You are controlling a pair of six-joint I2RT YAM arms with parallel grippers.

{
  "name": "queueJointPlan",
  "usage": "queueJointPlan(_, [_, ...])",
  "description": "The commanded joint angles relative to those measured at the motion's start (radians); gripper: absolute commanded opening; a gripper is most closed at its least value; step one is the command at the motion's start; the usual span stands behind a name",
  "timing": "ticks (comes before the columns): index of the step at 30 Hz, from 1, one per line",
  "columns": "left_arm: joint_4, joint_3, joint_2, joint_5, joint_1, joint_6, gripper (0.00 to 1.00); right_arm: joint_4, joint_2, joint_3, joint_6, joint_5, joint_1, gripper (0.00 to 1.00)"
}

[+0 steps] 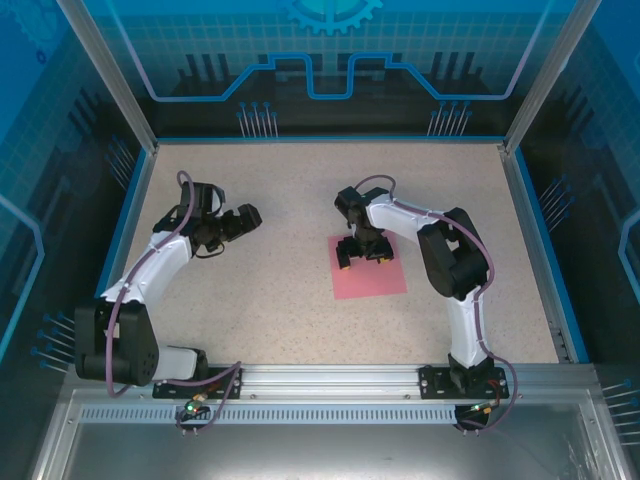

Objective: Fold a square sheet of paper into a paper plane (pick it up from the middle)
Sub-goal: Move the square sheet of paper to the center of the table, then fold the square sheet of paper in half at the center of the table.

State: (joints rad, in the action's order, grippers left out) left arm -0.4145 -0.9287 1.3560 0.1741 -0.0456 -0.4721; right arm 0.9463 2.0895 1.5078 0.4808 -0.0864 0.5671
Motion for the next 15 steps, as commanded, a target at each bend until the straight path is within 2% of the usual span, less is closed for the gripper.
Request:
queueJointPlan(1, [-0.020, -0.036, 0.009, 0.013, -0.010, 0.012, 0.99, 0.023, 0.068, -0.008, 0.002, -0.007, 0.005, 0.87])
queueJointPlan(15, [-0.026, -0.039, 0.018, 0.011, -0.010, 0.012, 0.99, -0.020, 0.096, -0.052, 0.006, 0.014, -0.012, 0.77])
